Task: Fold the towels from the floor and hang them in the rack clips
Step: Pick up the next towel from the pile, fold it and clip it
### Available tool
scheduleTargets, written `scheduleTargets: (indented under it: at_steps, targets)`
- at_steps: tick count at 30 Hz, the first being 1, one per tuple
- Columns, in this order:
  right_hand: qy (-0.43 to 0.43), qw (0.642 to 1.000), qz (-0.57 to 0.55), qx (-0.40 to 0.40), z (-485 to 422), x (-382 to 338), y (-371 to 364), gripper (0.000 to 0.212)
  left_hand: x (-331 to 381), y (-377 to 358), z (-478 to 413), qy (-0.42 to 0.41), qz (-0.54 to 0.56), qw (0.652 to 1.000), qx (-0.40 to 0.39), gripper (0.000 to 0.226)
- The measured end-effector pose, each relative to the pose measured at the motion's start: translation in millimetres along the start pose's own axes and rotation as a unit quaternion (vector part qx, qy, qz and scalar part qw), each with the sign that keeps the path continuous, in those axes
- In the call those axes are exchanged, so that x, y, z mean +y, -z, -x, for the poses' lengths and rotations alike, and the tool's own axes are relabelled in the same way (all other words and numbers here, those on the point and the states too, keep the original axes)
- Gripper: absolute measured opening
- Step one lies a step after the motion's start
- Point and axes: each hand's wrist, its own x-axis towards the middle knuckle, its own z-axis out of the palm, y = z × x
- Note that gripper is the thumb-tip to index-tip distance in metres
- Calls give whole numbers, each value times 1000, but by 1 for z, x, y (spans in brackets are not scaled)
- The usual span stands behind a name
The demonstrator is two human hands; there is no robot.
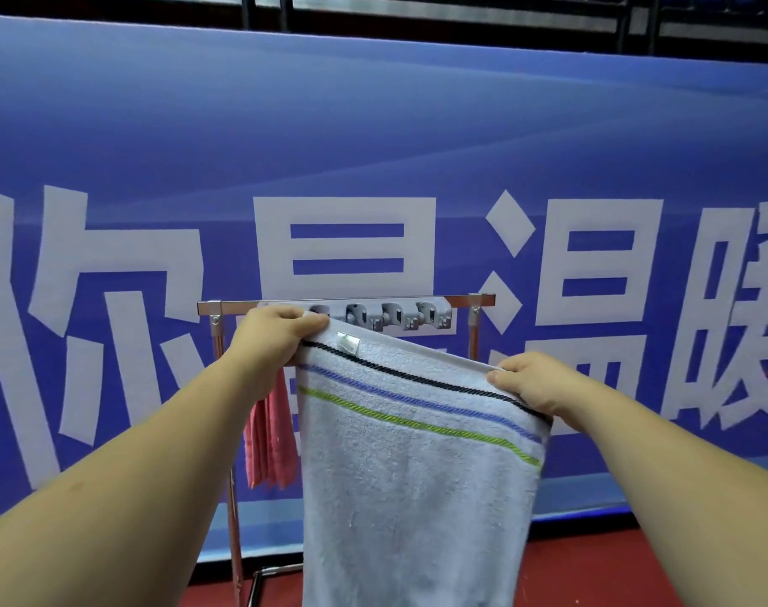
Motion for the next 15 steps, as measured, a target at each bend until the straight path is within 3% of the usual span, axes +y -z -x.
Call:
scheduleTargets:
  at_steps: [3, 7, 15]
  targets:
    - [-43, 993, -105, -42, -1, -8, -5, 20, -8, -9, 1, 19, -6, 1000, -5, 17]
    - [-59, 957, -275, -76, -2, -29, -11, 44, -18, -18, 0, 38, 3, 999, -36, 17]
    - [-17, 884, -455, -106, 6, -66, -32, 24, -23, -43, 5, 78, 62, 990, -102, 19]
